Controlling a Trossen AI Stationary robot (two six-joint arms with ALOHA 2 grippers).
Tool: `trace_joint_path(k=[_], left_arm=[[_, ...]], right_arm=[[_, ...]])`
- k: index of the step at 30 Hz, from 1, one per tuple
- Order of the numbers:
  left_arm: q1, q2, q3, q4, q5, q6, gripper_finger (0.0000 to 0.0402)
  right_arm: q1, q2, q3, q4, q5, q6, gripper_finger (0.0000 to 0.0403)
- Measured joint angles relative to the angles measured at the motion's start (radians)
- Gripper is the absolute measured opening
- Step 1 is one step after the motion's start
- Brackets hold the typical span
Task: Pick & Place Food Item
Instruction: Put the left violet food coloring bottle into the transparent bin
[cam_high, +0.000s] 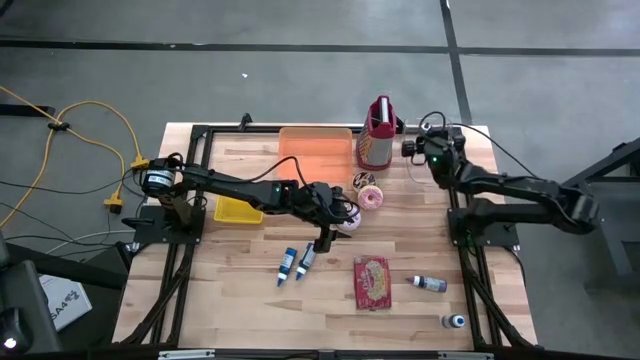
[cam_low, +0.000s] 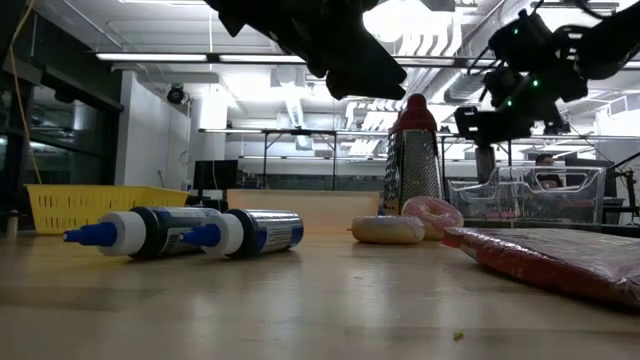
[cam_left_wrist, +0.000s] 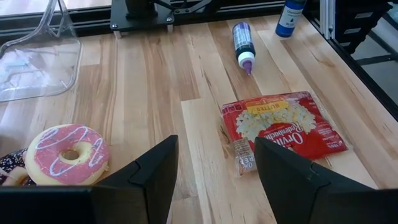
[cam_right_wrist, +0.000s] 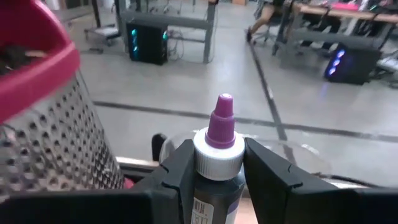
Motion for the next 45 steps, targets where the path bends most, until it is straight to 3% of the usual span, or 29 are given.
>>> trace_joint_path(k=[8,24,45], left_arm=[[0.0,0.0,0.0,0.004,0.0,0.001,0.0205],[0.0,0.0,0.0,0.004,0.0,0.0,0.0205],[0.0,0.0,0.0,0.004,0.0,0.0,0.0205]], right_arm=[[-0.115,0.107,-0.058,0.152,-0.152,-0.019,0.0107],[-0.161,0.383,-0.064,0.375,-0.2,0.004,0.0107],[-0.16,0.401,-0.062,0.399,-0.223,0.008,0.0148]])
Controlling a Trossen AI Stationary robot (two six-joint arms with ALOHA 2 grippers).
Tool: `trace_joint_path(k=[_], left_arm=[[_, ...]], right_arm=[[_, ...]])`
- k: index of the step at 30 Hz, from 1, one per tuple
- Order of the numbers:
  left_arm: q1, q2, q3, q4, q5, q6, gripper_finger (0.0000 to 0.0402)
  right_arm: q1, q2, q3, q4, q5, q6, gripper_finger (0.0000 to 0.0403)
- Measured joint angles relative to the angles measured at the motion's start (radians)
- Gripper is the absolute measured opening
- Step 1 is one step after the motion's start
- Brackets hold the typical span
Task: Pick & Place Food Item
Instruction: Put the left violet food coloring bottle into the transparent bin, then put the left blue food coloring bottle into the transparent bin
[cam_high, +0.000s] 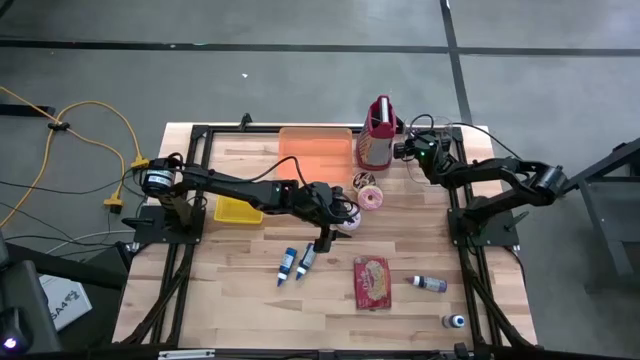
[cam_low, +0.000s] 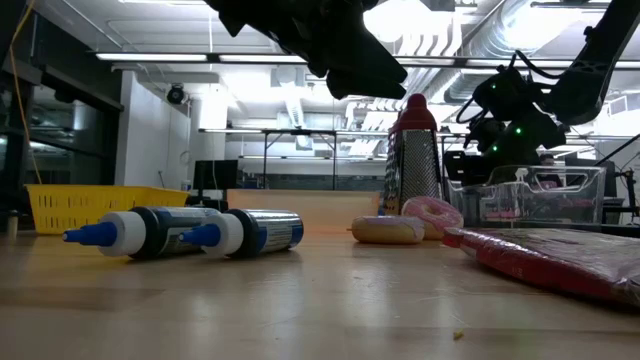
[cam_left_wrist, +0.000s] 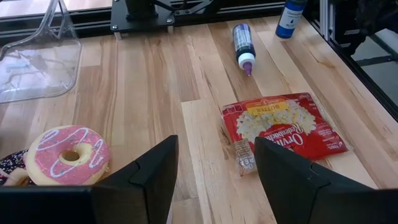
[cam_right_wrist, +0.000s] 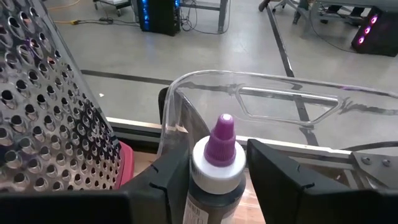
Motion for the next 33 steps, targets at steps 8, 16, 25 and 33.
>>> trace_joint_path(k=[8,16,25,33], left_arm=[[0.0,0.0,0.0,0.0,0.0,0.0,0.0205],[0.0,0.0,0.0,0.0,0.0,0.0,0.0205],[0.0,0.0,0.0,0.0,0.0,-0.002,0.0205],[-0.004,0.0,0.0,-0.024,0.0,-0.007,0.0205]], right_arm=[[0.007,-0.059,0.0,-0.053,0.0,0.0,0.0152],[0.058,-0.222,0.0,-0.183,0.004,0.0,0.0152],[0.136,-0.389,0.0,-0.348,0.024,0.021,0.0152],[0.294,-0.493,0.0,-0.485,-0.005,0.031,0.0152]])
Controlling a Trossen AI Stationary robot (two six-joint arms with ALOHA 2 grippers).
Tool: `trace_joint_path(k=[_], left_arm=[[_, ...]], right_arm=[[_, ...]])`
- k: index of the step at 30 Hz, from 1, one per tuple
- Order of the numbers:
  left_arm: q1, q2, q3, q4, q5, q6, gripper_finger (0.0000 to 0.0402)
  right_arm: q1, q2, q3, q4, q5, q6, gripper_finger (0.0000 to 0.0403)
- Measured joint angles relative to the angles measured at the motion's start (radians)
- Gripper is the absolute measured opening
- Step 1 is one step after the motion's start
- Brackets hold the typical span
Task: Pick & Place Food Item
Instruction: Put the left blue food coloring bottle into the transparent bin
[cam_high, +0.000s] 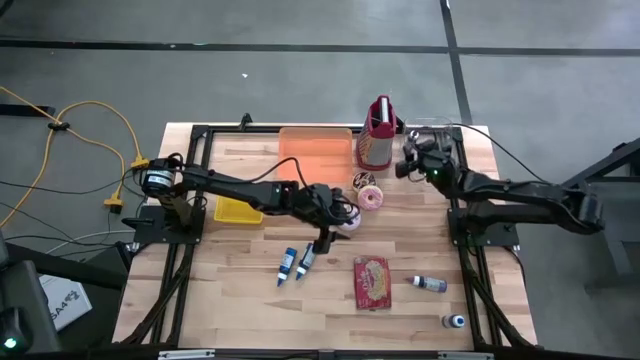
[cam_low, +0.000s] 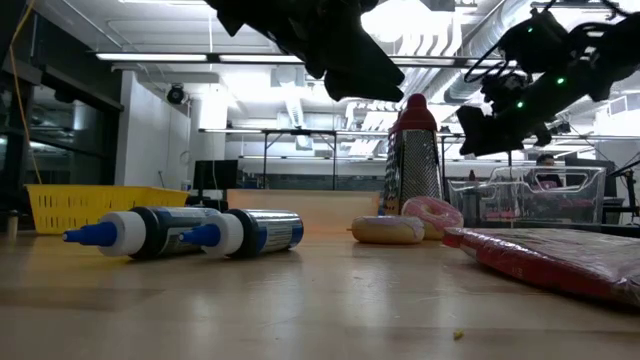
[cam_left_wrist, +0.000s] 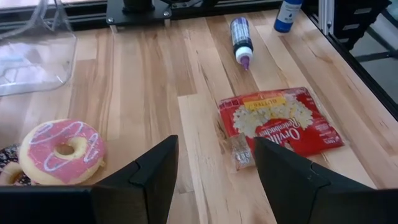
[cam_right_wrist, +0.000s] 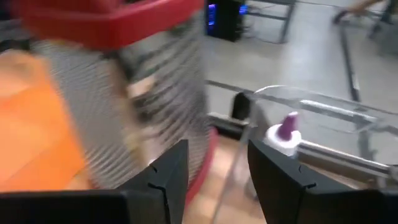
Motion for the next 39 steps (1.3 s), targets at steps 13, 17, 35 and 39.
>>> trace_joint_path(k=[13,17,35,39], left_arm=[[-0.048,-0.042,0.0,-0.144,0.0,-0.038,0.0205],[-0.073,-0.067,0.0,-0.188,-0.002,-0.07,0.0205],[-0.23,-0.076,0.0,-0.284,-0.24,-0.421,0.0205],[-0.28,-0.077,0.0,-0.304,-0.331,-0.515,0.0205]], right_arm=[[0.35,-0.166,0.0,-0.126,-0.103,0.016,0.0152],[0.427,-0.172,0.0,-0.125,-0.165,0.016,0.0152],[0.632,-0.167,0.0,-0.097,-0.311,-0.012,0.0152],[0.645,-0.167,0.0,-0.07,-0.31,-0.011,0.0152]])
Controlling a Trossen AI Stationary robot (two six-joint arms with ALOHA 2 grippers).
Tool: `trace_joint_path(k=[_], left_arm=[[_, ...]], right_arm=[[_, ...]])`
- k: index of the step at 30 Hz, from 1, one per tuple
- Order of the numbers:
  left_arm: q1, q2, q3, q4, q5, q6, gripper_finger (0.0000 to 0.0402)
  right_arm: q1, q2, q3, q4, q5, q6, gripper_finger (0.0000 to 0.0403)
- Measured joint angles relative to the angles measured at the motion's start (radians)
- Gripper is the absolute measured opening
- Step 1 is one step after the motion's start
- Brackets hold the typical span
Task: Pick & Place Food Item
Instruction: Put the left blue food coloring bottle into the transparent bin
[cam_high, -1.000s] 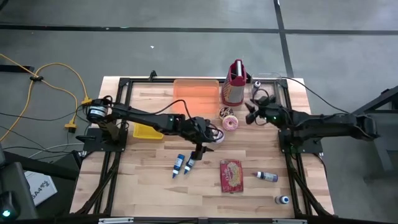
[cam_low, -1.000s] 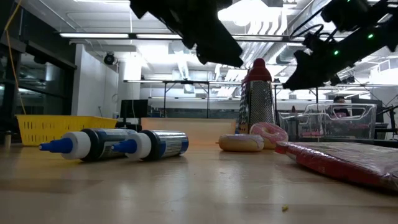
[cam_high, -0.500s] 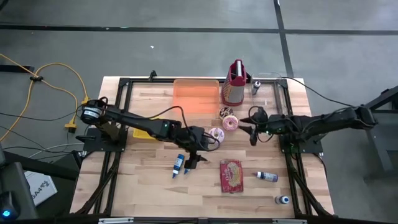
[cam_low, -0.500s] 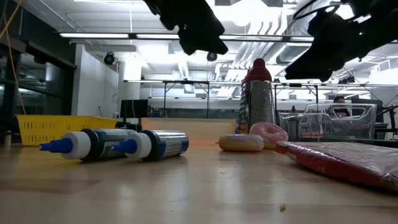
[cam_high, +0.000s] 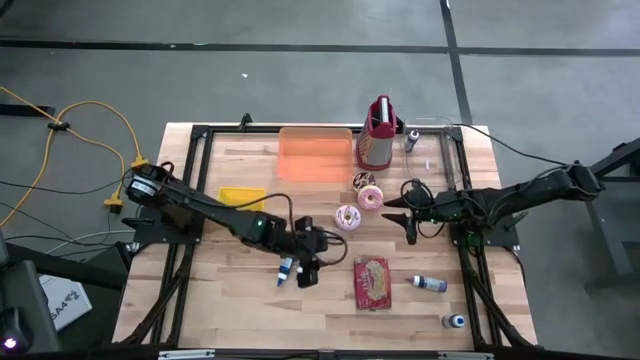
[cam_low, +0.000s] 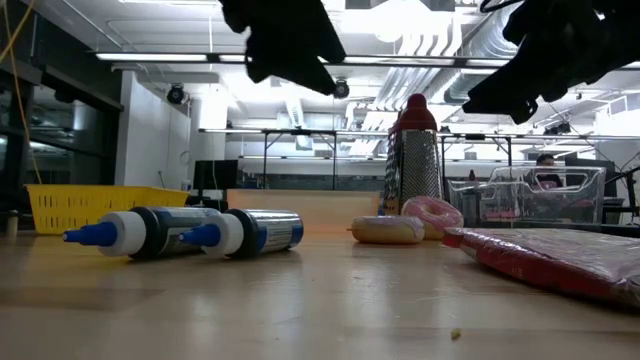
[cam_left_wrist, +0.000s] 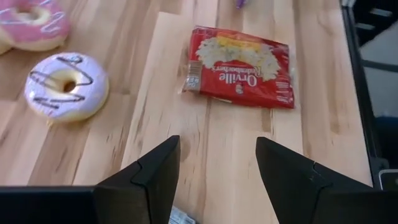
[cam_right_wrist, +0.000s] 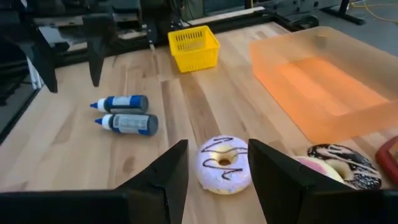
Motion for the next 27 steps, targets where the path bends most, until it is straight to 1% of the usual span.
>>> trace_joint_path(k=[4,8,10,15,18,20,23,27], left_arm=[[-0.043,0.0,0.0,-0.05,-0.057,-0.039,0.0205],[-0.061,0.0,0.0,-0.122,-0.063,-0.016,0.0205],[-0.06,0.0,0.0,-0.159,-0.036,0.062,0.0205],[-0.045,0.0,0.0,-0.256,0.105,0.276,0.0205],[-0.033,0.0,0.0,-0.314,0.166,0.384,0.0205],[-0.024,0.0,0.0,-0.351,0.182,0.466,0.0205],[-0.011,0.0,0.0,-0.389,0.183,0.569,0.0205],[0.0,0.0,0.0,-0.404,0.182,0.663,0.0205]], right_arm=[[0.002,0.0,0.0,0.033,-0.015,0.031,0.0152],[0.002,0.0,0.0,0.053,-0.071,0.036,0.0152],[0.002,0.0,0.0,0.062,-0.115,0.037,0.0152],[0.002,0.0,0.0,0.084,-0.262,0.053,0.0152],[0.002,0.0,0.0,0.084,-0.324,0.073,0.0152],[0.002,0.0,0.0,0.083,-0.343,0.081,0.0152],[0.002,0.0,0.0,0.083,-0.343,0.081,0.0152],[0.002,0.0,0.0,0.083,-0.343,0.081,0.0152]])
